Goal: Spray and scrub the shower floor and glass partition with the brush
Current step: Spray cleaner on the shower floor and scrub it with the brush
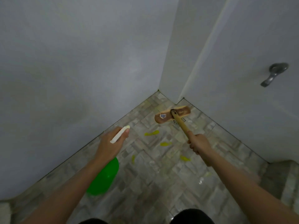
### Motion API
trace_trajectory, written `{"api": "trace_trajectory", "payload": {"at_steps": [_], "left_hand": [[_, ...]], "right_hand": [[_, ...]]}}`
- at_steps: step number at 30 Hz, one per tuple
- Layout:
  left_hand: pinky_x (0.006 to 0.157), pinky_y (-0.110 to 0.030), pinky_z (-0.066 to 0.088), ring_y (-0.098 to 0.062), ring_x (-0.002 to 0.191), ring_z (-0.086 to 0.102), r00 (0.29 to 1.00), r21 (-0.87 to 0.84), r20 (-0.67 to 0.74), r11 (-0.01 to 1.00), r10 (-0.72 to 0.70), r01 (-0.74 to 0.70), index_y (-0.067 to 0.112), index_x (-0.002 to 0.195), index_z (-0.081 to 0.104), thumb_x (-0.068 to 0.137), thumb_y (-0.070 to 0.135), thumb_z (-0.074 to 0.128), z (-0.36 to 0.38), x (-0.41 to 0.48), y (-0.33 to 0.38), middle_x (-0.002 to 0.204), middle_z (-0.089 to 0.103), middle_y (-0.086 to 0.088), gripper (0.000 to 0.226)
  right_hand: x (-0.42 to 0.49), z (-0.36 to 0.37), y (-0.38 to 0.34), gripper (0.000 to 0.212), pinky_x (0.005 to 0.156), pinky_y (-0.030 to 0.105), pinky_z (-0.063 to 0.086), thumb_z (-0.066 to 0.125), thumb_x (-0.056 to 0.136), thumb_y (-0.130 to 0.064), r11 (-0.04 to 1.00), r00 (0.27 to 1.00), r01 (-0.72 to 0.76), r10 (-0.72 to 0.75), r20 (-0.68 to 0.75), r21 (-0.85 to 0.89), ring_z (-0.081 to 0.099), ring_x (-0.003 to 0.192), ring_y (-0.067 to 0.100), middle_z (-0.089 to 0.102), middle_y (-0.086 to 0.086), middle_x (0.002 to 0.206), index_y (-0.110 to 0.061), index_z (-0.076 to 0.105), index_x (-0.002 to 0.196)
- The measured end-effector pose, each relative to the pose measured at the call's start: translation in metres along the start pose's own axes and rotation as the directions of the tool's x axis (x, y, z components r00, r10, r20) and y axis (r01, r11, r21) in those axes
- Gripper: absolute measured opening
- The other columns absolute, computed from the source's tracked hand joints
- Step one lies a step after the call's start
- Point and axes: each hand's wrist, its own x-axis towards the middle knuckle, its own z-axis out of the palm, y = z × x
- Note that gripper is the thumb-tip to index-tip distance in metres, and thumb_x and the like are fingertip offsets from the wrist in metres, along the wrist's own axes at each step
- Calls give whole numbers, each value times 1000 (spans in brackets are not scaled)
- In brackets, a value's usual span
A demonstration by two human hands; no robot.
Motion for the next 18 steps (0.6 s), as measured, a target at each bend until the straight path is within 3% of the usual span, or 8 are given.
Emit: {"api": "trace_trajectory", "payload": {"at_steps": [4, 13, 18], "left_hand": [[51, -25, 41, -3, 47, 48, 997, 29, 68, 999, 44, -46, 14, 76, 64, 96, 52, 51, 55, 30, -81, 57, 56, -2, 44], [57, -32, 45, 0, 50, 50, 996, 37, 73, 998, 46, -48, 13, 70, 63, 101, 46, 51, 134, 53, -193, 55, 59, 10, 47], [73, -38, 56, -18, 67, 68, 999, 176, 41, 984, -9, 2, 19, 67, 65, 99, 60, 45, 152, 48, -217, 61, 69, 4, 55]], "right_hand": [[76, 54, 30, 51, 49, 25, 35, 42, 95, -48, 999, 999, -34, 33, 30, 36, 43, 50, 18, 54, 7, 63, -3, 62, 82], [165, 115, 68, 48, 45, 23, 31, 41, 96, -44, 997, 998, 53, -54, 20, 58, 39, 48, 16, 50, 7, 62, -2, 60, 83], [175, 132, 82, 51, 44, 23, 30, 42, 96, -48, 996, 996, 88, -88, 16, 35, 39, 46, 16, 49, 6, 60, -3, 60, 81]]}}
